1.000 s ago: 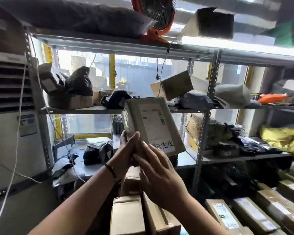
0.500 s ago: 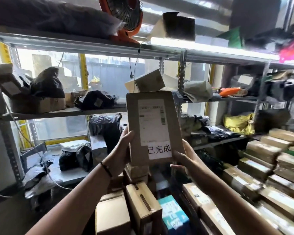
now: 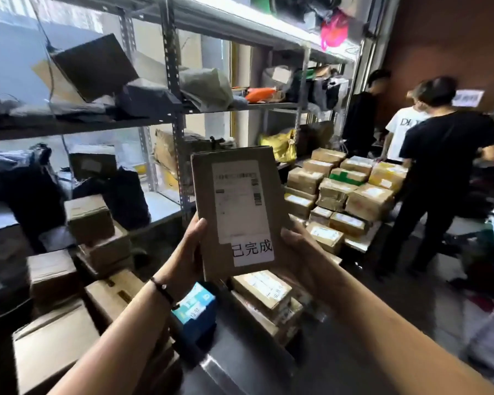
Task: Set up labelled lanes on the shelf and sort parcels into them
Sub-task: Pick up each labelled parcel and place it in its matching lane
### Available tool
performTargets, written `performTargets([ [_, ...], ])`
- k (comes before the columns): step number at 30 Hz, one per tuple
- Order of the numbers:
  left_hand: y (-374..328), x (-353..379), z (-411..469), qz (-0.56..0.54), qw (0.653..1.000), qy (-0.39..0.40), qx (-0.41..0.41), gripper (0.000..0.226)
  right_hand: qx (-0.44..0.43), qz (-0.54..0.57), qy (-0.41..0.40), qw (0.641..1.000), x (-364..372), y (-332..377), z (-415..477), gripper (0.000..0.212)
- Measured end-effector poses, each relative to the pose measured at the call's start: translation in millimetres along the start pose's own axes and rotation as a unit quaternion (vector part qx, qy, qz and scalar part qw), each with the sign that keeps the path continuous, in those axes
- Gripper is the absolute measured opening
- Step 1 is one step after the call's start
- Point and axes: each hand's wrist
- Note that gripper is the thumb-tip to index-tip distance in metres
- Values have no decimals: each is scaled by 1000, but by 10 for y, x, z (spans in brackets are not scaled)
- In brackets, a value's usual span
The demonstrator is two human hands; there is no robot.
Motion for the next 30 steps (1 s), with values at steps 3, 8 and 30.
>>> performTargets([
  [3, 424, 260, 257, 27, 1000, -5, 0, 108, 6, 8, -40, 999, -479, -120, -89, 93],
  [8, 1058, 748, 818, 75, 997, -21, -28, 106, 7, 21, -95, 995, -1417, -306, -161, 65],
  [30, 3279, 1244, 2896, 46, 979, -137, -146, 63, 210, -30, -38, 977, -4289, -1614, 767, 72],
])
Point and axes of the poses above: each hand's wrist, its own z-axis towards the middle knuckle, its own x-axis out of the palm, y = z × x, and after that the axes turned 15 degrees about -z, right-handed
